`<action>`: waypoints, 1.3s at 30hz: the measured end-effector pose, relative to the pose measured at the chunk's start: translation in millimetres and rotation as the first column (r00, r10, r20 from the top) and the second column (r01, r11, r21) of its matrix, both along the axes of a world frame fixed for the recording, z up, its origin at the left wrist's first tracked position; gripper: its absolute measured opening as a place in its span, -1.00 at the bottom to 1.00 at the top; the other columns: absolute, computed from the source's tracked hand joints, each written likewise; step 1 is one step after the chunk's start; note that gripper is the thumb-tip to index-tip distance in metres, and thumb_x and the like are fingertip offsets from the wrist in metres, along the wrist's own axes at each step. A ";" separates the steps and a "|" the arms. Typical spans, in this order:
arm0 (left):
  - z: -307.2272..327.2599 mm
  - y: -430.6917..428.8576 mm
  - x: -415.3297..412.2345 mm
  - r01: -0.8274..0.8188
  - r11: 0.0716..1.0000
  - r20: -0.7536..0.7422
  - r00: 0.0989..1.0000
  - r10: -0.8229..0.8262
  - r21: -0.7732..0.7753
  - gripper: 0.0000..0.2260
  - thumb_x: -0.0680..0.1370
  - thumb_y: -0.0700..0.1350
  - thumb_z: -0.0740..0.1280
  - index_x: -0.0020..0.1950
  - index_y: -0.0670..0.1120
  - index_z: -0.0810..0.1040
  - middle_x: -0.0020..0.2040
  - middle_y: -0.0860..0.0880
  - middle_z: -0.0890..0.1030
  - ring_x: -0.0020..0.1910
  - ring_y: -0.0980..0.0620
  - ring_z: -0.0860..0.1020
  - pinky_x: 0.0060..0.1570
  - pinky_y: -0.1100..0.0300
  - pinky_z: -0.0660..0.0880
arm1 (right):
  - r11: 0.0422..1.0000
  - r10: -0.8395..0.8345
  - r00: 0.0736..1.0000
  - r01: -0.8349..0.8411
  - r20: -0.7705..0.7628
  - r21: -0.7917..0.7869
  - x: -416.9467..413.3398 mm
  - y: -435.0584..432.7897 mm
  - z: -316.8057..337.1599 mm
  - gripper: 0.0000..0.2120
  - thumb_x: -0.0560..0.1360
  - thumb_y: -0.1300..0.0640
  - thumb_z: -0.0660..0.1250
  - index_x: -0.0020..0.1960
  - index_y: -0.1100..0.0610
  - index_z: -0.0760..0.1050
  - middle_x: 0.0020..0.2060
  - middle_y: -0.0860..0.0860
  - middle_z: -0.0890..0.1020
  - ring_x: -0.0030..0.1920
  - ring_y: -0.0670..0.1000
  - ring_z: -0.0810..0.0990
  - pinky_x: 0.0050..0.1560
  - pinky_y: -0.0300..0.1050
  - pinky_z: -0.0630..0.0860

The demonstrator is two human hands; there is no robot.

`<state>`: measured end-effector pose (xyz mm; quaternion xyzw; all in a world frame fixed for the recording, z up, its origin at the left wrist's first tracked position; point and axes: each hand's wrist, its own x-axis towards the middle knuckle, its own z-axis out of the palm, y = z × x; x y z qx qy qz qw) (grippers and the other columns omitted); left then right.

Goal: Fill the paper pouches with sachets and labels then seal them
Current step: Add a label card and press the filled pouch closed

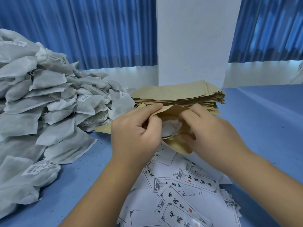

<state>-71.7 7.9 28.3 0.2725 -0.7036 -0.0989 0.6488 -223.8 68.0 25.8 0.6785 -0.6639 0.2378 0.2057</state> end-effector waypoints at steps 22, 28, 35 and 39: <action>4.2 -1.2 4.2 -0.022 1.000 -0.006 1.000 0.022 -0.008 -0.74 0.38 -0.27 0.27 -0.09 -0.09 0.72 -0.27 0.04 0.68 -0.27 0.11 0.59 -0.22 0.29 0.48 | 0.903 0.395 0.877 -0.426 0.274 0.061 19.8 -9.9 28.8 -0.96 0.45 0.11 0.36 -0.14 -0.01 0.58 -0.31 -0.19 0.53 -0.24 -0.20 0.47 -0.25 -0.32 0.34; 14.6 -9.7 17.4 -0.047 0.994 -0.053 0.997 0.052 0.094 -0.74 0.42 -0.17 0.28 -0.05 0.07 0.71 -0.28 0.05 0.54 -0.23 0.17 0.49 -0.18 0.28 0.41 | 0.958 0.278 0.960 -0.276 0.018 -0.072 17.3 -4.3 27.1 -0.38 0.18 -0.35 0.43 0.13 -0.04 0.52 0.26 0.03 0.31 0.26 0.08 0.37 0.30 0.00 0.30; 7.3 -12.7 50.8 0.070 0.997 0.089 0.993 -0.072 0.031 -0.75 0.45 -0.23 0.29 -0.01 0.06 0.64 -0.10 0.07 0.58 -0.08 0.26 0.51 -0.04 0.41 0.38 | 0.925 0.299 0.938 -0.330 -0.174 -0.187 34.7 -17.9 18.4 -0.74 0.35 -0.11 0.31 -0.10 0.01 0.64 0.22 0.03 0.53 0.23 0.11 0.47 0.16 0.02 0.27; -0.4 -12.6 77.0 0.175 0.984 0.291 0.943 -0.159 -0.031 -0.76 0.51 -0.05 0.24 0.09 -0.02 0.63 -0.01 0.09 0.64 0.01 0.17 0.58 0.01 0.28 0.46 | 0.855 0.445 0.863 -0.489 -0.240 -0.171 40.0 -24.1 21.4 -0.79 0.49 0.02 0.27 -0.11 0.10 0.64 -0.09 -0.01 0.64 -0.14 0.05 0.61 -0.14 -0.01 0.49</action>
